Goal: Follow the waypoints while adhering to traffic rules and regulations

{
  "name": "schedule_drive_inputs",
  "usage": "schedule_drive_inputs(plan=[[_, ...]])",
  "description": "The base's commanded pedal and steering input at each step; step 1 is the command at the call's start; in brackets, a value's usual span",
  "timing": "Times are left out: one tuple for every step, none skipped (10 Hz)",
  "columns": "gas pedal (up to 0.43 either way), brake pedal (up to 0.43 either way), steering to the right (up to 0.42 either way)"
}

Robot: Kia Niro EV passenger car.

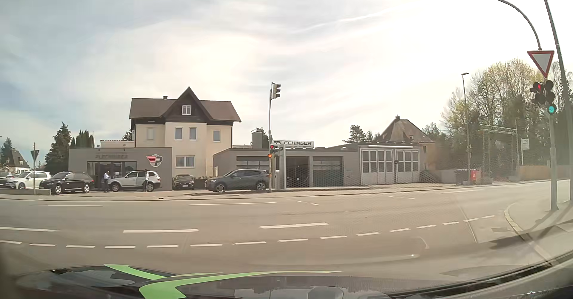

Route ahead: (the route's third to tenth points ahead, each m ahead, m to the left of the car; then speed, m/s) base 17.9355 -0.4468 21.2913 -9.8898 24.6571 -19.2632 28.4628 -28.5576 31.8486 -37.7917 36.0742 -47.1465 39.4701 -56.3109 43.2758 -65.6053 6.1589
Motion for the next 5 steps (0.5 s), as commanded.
schedule_drive_inputs(plan=[[0.138, 0.000, 0.197], [0.138, 0.000, 0.205], [0.138, 0.000, 0.216], [0.150, 0.000, 0.227], [0.150, 0.000, 0.239]])
